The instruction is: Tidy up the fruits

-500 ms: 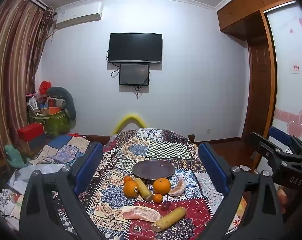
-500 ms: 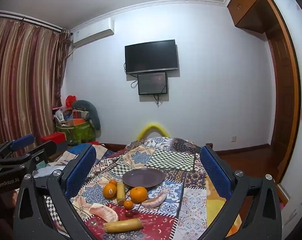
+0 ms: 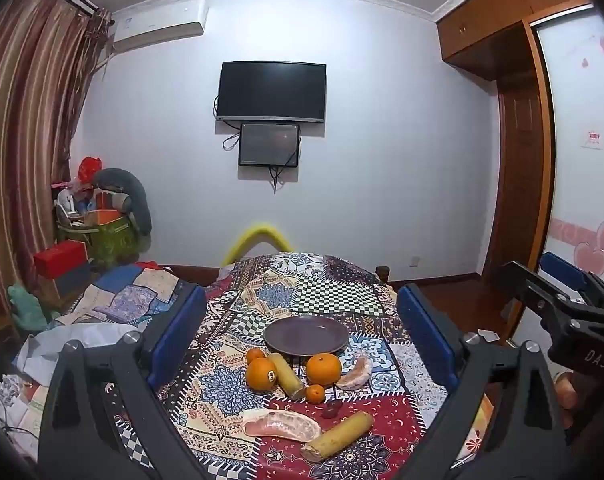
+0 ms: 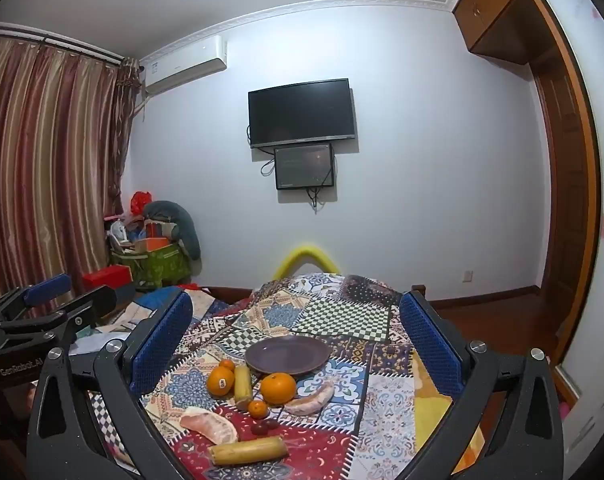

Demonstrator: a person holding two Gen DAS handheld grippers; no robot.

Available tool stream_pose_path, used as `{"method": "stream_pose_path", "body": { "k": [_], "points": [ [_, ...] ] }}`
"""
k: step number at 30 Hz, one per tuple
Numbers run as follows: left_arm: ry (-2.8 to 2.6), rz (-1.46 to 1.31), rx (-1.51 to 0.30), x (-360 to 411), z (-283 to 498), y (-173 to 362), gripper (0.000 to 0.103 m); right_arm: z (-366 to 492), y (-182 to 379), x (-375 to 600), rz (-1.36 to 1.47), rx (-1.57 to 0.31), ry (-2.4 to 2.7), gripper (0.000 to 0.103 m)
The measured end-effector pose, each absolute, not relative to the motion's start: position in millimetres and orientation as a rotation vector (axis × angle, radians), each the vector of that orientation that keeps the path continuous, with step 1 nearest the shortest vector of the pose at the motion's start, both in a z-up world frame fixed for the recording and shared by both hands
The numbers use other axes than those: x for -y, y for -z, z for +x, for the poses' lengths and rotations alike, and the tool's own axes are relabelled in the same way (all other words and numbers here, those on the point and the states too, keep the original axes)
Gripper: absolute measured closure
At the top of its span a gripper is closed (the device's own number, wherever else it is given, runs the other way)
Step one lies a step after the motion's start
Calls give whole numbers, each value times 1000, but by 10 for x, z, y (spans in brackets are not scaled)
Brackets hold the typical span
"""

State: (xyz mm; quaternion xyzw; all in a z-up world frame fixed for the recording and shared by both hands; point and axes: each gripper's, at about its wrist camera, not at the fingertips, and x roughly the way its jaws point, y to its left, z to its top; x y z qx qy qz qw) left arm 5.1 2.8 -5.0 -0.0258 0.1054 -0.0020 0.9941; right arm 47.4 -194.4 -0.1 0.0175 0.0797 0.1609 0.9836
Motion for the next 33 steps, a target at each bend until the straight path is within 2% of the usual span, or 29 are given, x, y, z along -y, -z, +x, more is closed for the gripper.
{"method": "stream_pose_path", "body": {
  "k": [33],
  "points": [
    [6, -54, -211, -26, 57, 54, 6, 516, 22, 1911, 32, -161, -329, 0]
  ]
}}
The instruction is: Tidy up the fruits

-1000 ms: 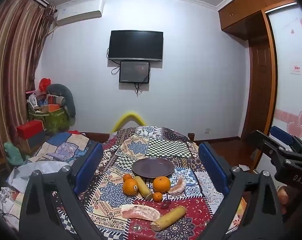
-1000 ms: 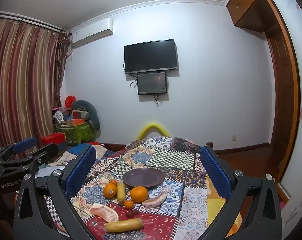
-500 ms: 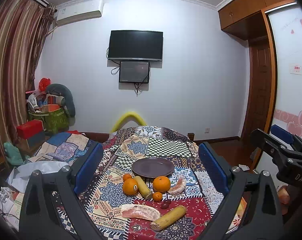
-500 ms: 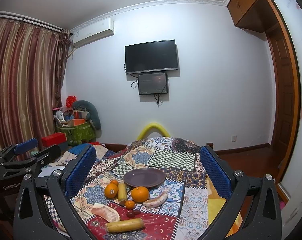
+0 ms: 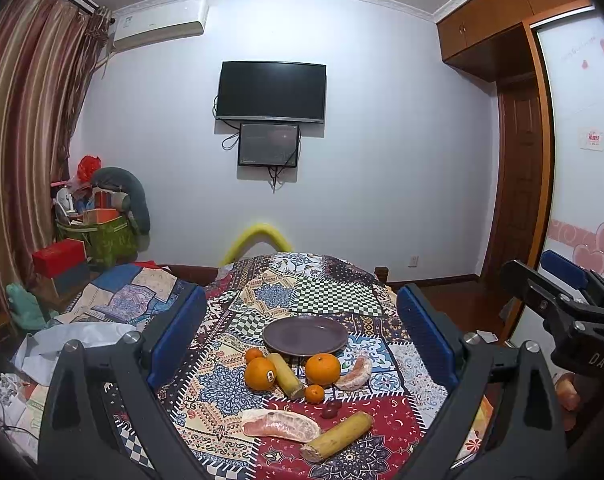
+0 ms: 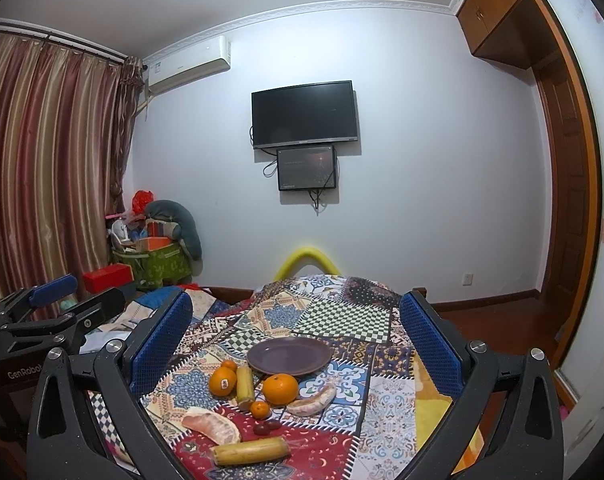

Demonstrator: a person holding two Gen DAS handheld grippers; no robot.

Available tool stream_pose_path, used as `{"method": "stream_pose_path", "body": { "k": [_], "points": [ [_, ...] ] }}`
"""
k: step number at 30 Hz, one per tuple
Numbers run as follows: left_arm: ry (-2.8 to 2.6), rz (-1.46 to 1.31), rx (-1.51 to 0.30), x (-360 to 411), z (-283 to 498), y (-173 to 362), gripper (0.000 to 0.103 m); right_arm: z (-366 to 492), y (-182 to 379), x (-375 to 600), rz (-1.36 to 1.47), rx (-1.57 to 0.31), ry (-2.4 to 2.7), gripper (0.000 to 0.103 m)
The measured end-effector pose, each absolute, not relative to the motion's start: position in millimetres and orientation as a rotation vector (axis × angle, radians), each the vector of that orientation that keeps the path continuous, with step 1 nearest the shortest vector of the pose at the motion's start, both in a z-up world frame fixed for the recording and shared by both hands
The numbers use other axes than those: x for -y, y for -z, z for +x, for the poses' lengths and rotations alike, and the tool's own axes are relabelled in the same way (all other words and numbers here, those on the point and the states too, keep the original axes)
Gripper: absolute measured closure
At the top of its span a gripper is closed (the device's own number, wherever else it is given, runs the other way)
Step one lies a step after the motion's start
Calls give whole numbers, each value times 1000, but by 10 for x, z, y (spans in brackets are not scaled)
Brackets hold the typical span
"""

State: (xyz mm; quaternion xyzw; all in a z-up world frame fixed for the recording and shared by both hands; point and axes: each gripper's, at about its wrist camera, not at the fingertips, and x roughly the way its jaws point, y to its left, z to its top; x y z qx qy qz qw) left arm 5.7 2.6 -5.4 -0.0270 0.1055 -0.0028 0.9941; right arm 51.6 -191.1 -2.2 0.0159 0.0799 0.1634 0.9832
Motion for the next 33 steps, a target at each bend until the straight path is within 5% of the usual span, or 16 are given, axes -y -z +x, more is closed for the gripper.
{"method": "stream_pose_path", "body": {
  "k": [33],
  "points": [
    [2, -61, -213, -50, 88, 63, 6, 514, 24, 1889, 29, -168, -343, 0]
  ]
}}
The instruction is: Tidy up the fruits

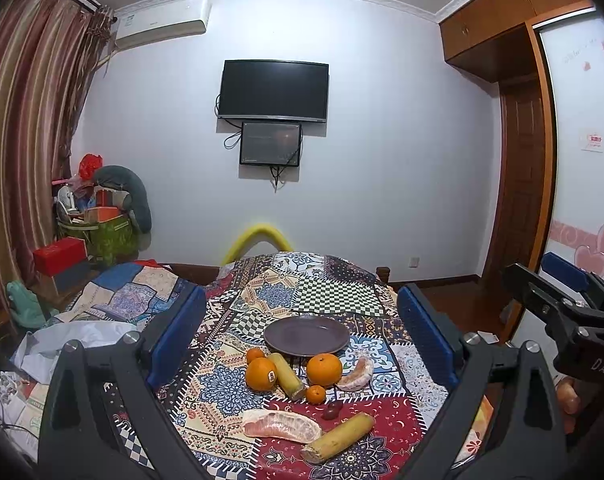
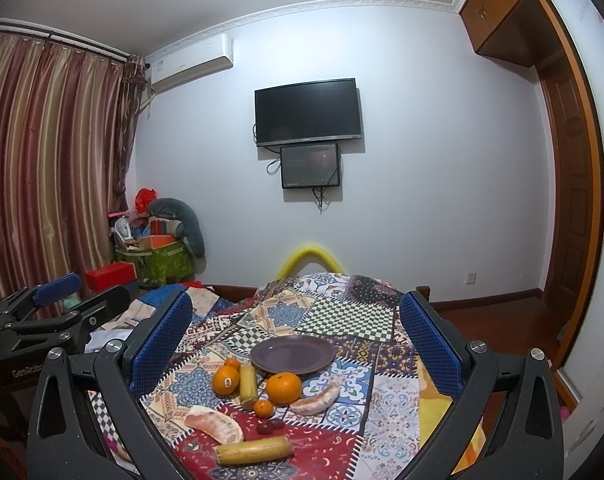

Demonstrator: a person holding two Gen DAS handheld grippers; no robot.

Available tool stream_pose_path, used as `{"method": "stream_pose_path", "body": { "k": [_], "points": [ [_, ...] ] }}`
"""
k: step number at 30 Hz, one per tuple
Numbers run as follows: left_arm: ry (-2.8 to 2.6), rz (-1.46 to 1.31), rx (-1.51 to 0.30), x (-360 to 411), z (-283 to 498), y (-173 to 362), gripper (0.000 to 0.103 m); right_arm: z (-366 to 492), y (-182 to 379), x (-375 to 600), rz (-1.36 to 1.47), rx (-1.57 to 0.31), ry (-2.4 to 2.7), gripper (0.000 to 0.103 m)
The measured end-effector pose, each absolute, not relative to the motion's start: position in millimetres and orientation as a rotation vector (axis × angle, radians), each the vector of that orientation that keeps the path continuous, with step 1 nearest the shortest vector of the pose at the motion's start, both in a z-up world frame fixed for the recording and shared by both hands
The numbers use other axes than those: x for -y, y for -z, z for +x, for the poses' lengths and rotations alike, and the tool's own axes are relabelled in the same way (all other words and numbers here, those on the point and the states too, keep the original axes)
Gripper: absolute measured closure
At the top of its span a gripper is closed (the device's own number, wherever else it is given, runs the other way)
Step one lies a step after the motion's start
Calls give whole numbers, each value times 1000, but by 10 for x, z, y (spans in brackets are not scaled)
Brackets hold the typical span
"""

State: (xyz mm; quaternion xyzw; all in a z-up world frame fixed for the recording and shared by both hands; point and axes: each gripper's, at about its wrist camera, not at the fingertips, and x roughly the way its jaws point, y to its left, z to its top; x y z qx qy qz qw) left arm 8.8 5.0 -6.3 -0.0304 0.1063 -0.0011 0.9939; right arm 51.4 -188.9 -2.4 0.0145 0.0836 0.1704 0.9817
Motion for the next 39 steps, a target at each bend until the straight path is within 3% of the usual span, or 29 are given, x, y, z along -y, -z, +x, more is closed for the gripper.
{"method": "stream_pose_path", "body": {
  "k": [15, 39],
  "points": [
    [-20, -56, -359, -157, 420, 467, 6, 801, 361, 1838, 28, -298, -336, 0],
    [-29, -31, -863, -466, 1235, 2153, 6, 1433, 1758, 1636, -137, -822, -370, 0]
  ]
}}
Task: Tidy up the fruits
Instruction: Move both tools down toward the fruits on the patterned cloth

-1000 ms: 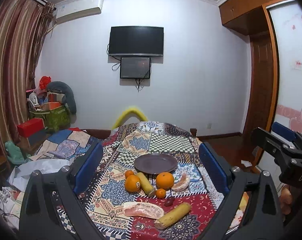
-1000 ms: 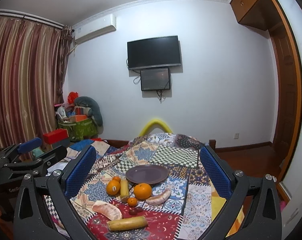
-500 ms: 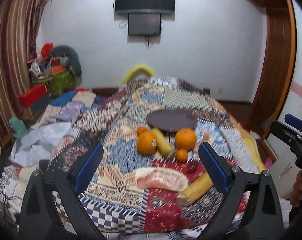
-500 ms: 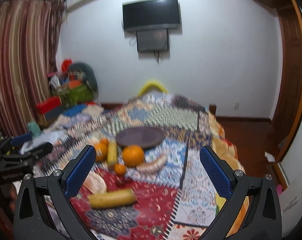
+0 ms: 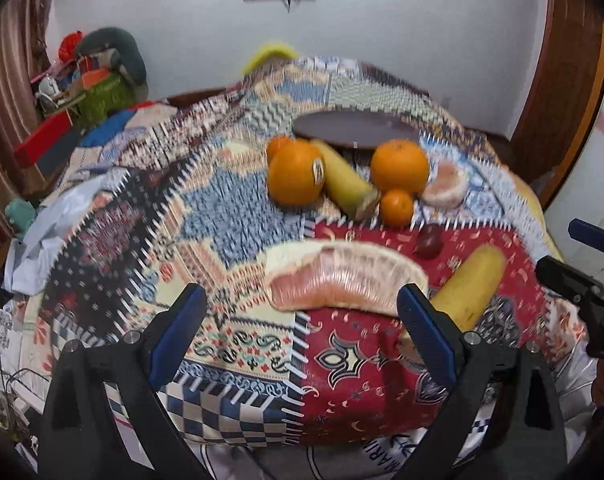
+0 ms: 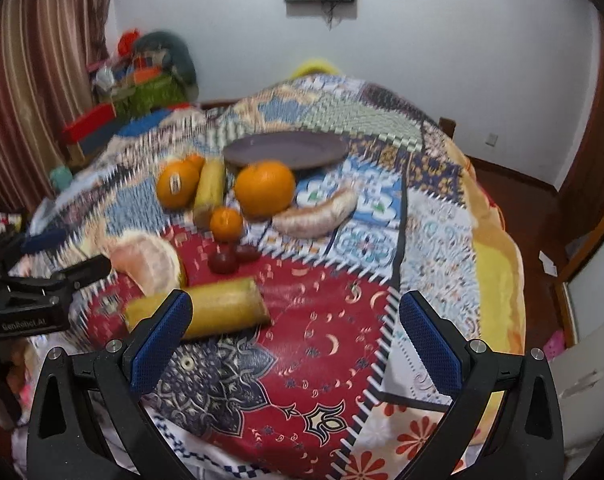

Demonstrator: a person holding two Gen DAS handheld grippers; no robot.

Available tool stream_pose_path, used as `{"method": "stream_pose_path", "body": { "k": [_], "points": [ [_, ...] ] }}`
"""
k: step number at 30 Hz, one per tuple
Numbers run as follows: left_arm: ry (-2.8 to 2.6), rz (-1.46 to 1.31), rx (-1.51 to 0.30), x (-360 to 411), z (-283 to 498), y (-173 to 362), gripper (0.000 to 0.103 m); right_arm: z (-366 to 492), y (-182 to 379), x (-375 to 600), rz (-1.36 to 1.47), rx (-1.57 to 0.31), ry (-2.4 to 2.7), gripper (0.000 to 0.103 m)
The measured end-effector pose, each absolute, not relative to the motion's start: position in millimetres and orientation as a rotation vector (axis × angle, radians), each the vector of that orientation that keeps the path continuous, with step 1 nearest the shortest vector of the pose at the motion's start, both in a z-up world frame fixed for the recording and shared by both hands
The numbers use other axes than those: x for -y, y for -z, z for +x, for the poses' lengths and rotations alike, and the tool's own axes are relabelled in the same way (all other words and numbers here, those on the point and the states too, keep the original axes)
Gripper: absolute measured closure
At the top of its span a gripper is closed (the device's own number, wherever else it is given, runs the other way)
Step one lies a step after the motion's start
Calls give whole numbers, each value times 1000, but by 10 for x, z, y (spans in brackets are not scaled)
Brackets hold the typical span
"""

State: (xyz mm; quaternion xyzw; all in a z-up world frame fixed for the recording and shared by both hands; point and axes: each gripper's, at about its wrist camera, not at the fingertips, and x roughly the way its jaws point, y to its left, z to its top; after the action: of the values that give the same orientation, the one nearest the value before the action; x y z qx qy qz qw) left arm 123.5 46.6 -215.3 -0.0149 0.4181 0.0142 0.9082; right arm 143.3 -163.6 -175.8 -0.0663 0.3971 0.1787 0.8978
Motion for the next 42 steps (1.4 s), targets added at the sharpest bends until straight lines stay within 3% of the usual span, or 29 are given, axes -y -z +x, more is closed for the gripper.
{"method": "stream_pose_path", "body": {
  "k": [10, 22, 32, 42],
  "points": [
    [-12, 17, -922, -362, 1326, 2384, 6, 1616, 2131, 1536, -172, -948, -386, 0],
    [64, 66, -916, -5, 1487, 2348, 6, 1943, 2084, 1552, -218, -905, -303, 0],
    [-38, 25, -882, -355, 1418, 2211, 6, 1902, 1919, 1461, -103, -933, -422, 0],
    [-88, -50, -915, -639, 1355, 2233, 6, 1875, 2187, 1075, -166, -1016, -477, 3]
  ]
}}
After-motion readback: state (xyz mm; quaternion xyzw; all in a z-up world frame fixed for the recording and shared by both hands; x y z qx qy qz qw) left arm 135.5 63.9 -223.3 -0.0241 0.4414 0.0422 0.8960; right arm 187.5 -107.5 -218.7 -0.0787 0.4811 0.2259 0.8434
